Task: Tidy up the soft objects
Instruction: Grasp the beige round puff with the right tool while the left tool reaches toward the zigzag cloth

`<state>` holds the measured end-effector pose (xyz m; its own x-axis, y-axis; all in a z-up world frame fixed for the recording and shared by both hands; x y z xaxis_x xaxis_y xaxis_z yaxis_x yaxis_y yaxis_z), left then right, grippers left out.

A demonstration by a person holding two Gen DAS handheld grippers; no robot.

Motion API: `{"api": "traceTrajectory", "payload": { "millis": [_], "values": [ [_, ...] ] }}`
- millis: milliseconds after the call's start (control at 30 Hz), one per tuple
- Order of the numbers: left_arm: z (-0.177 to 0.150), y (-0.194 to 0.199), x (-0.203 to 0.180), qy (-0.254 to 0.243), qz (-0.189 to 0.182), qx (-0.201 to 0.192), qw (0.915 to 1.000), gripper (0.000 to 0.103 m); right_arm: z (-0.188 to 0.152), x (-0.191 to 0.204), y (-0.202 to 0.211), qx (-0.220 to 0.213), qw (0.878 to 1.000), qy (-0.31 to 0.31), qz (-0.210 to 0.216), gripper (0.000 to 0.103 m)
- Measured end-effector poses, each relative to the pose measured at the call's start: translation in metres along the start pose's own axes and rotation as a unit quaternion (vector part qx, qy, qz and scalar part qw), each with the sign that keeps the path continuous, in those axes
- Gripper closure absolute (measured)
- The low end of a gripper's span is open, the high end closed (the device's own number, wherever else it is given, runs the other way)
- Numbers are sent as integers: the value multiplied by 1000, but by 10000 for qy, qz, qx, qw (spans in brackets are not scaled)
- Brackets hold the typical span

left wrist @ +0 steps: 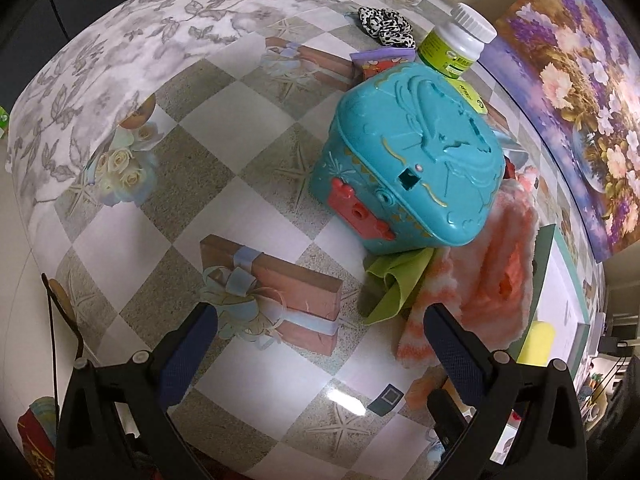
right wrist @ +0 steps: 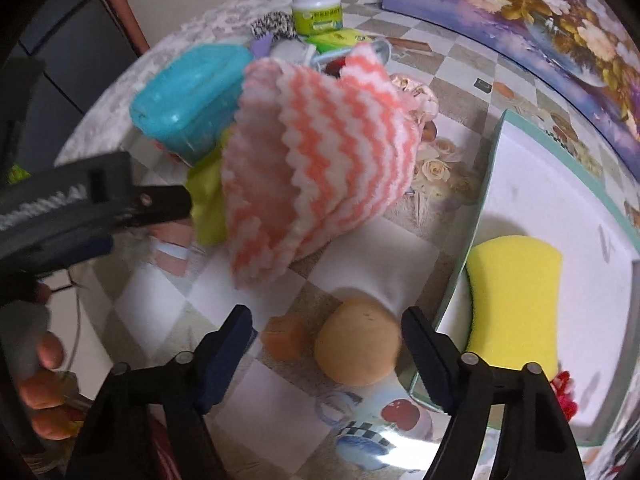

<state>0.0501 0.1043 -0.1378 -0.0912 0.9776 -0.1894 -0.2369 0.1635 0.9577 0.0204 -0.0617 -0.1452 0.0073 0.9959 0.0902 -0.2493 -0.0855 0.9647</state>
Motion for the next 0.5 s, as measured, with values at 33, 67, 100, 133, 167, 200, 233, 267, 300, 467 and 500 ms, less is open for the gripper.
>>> {"api": "traceTrajectory", "payload": {
  "millis": [33, 67, 100, 133, 167, 200, 233, 267, 300, 467, 500],
  "values": [
    [0, 0, 0, 2, -1, 9, 10000, 0, -2, 1, -3, 28, 9999, 45, -85, 27],
    [1, -2, 0, 6, -5, 21, 10000, 0, -3, 3, -5, 49, 9997, 124, -181, 28],
    [1, -3, -2, 11, -6, 28, 10000, 0, -4, 5, -6, 50, 9995, 208, -253, 30],
    [1, -3, -3, 14, -7, 35, 10000, 0, -5, 6, -8, 75, 9990, 275, -333, 34],
    [0, -3, -3, 16, -11, 38, 10000, 0, -6, 8, -10, 83, 9987, 319, -397, 35],
    [-1, -4, -3, 19, -14, 44, 10000, 0, -7, 8, -11, 93, 9982, 367, -459, 36],
    [-1, -5, -3, 20, -16, 49, 10000, 0, -8, 9, -12, 105, 9977, 412, -525, 38],
    [-2, -6, -2, 18, -19, 53, 10000, 0, -10, 10, -14, 115, 9969, 465, -617, 40],
    [-2, -6, -2, 18, -21, 57, 10000, 0, -12, 10, -15, 104, 9965, 491, -674, 42],
    [-3, -8, -2, 15, -16, 69, 10000, 0, -13, 4, -14, 61, 9965, 402, -730, 56],
    [-3, -8, -2, 16, -11, 74, 10000, 0, -13, 4, -14, 58, 9966, 395, -717, 57]
  ]
}}
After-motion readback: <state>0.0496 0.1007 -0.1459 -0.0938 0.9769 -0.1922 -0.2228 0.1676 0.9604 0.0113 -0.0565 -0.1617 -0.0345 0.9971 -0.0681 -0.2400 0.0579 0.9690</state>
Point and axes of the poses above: each gripper's, at about its wrist camera, not at the fingertips, and y roughly against the way its jaws point, x to its left, z to its top, the point moved 5 cm from there along -y, roughly the way its jaws point, and after that the axes turned 13 degrees about -y, right-handed, at the moved point
